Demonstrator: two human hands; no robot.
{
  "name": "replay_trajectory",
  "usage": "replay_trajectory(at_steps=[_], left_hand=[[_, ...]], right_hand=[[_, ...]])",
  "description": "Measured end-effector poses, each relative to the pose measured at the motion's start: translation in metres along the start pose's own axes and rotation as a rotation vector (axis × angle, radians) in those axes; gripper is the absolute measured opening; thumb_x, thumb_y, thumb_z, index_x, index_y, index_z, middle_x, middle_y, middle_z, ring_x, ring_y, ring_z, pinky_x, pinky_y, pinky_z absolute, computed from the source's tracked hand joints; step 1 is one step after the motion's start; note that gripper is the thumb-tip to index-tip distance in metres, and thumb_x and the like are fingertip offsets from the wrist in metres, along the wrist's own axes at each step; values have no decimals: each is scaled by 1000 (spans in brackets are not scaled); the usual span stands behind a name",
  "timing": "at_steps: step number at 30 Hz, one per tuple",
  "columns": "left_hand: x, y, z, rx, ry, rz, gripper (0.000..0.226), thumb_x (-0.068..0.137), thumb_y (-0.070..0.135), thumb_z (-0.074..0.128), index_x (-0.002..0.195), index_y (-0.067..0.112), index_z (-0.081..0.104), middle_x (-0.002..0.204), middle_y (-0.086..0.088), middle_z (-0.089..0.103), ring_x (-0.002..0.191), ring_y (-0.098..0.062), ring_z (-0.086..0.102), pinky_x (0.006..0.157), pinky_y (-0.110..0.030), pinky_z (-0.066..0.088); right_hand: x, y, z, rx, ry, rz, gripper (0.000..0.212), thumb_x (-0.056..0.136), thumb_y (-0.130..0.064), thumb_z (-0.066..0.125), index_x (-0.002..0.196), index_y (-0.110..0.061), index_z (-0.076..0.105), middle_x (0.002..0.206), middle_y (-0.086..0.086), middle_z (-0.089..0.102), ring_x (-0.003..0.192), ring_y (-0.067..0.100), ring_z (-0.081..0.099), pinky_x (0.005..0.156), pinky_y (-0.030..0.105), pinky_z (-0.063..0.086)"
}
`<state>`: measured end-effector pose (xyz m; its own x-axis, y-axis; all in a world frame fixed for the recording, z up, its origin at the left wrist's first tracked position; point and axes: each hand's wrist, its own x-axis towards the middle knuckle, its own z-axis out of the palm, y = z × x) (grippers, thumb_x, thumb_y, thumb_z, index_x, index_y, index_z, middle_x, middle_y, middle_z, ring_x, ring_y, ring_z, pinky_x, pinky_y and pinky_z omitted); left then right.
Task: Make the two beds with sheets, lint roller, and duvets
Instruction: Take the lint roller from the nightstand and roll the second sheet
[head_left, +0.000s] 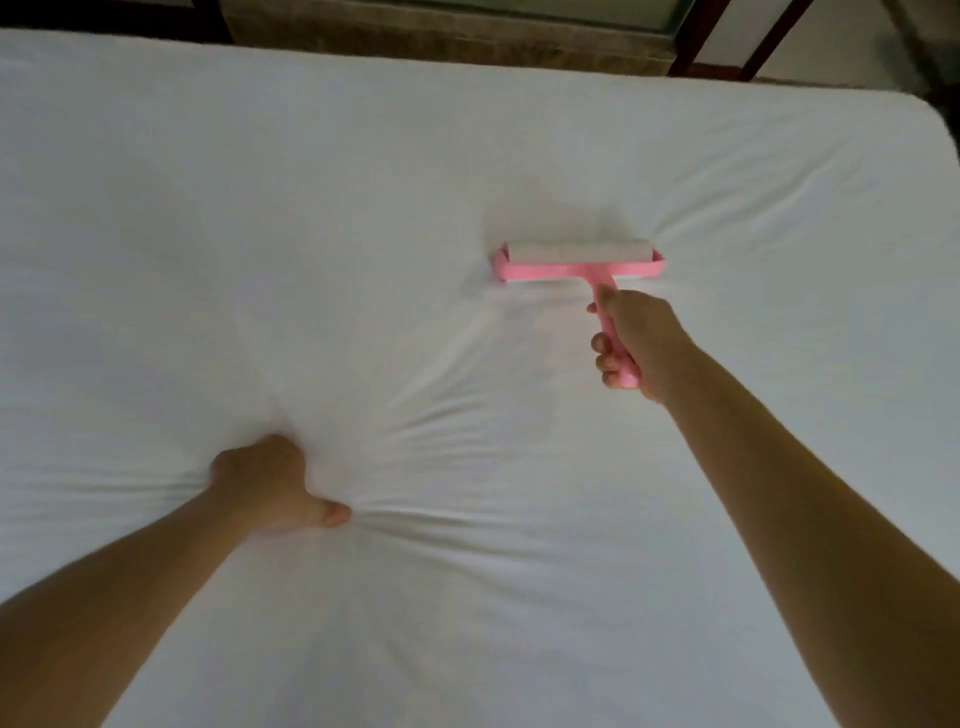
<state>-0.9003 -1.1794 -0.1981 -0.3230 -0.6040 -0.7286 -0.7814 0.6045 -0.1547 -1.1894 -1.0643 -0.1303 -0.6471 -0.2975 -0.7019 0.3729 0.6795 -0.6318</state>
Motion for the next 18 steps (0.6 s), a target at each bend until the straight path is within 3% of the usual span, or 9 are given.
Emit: replay_trajectory(at_steps=[4, 8, 12, 18], left_hand=[[-7, 0, 5, -28, 38, -30, 106, 65, 79, 59, 139, 7, 36, 143, -8, 43, 128, -24, 47, 99, -32, 40], [-14, 0, 27, -135, 127, -100, 116, 66, 76, 61, 143, -1, 21, 142, -18, 40, 126, -34, 46, 98, -42, 42], [-52, 6, 68, -254, 309, -122, 88, 80, 67, 52, 135, 1, 33, 131, -27, 41, 120, -43, 43, 95, -48, 40], [-157, 33, 154, -229, 174, -22, 84, 80, 66, 55, 136, 8, 32, 129, -22, 45, 120, -38, 45, 96, -41, 43]], right_hand=[[-45, 63, -17, 4, 5, -28, 21, 96, -33, 44, 83, -19, 53, 58, 6, 43, 37, 14, 32, 44, 17, 27], [-98, 147, -36, 9, 28, -56, 19, 95, -32, 45, 85, -20, 55, 55, 5, 46, 32, 13, 34, 39, 17, 27], [-162, 232, -53, 26, 39, -58, 17, 96, -33, 46, 91, -20, 56, 48, 1, 45, 30, 12, 35, 36, 17, 27], [-262, 348, -80, -7, 27, 2, 19, 96, -32, 48, 86, -19, 58, 47, 5, 45, 31, 14, 35, 33, 17, 27]])
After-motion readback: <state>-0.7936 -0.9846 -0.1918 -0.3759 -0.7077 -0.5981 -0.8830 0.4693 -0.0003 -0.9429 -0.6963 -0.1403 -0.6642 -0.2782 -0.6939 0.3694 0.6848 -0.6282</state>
